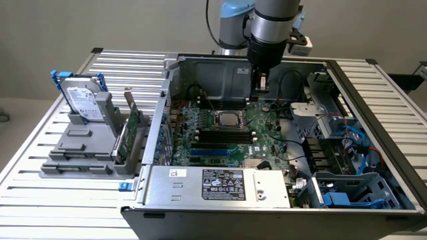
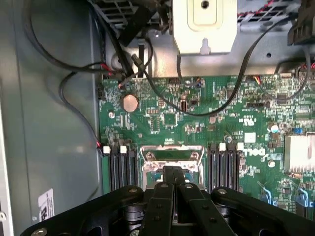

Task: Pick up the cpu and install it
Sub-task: 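Place the cpu into insertion slot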

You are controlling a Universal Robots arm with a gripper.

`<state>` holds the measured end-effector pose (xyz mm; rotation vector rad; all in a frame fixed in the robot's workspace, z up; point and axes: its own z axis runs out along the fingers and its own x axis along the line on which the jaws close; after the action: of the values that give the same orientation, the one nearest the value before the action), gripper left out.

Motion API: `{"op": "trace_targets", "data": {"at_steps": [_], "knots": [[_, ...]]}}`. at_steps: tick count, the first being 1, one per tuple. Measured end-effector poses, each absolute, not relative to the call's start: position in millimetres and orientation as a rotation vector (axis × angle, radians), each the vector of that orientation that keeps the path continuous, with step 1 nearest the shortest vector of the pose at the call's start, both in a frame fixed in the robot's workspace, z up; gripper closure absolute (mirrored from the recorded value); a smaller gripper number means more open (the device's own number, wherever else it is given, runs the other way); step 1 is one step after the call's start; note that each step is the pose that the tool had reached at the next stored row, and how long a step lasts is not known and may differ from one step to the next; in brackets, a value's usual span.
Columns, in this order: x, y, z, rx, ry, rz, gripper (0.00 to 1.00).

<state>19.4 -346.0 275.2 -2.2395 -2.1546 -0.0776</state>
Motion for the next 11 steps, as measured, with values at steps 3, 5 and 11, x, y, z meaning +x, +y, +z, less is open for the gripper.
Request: {"op": "trace_targets", "data": {"at_steps": [3,5,11], "knots": [[28,-346,277,-2.238,-2.152,-0.073,0.89],[27,-347,277,-2.239,-2.151,-0.072,0.89],[4,-350,279,-2.235,-2.146,-0.076,0.89]]}}
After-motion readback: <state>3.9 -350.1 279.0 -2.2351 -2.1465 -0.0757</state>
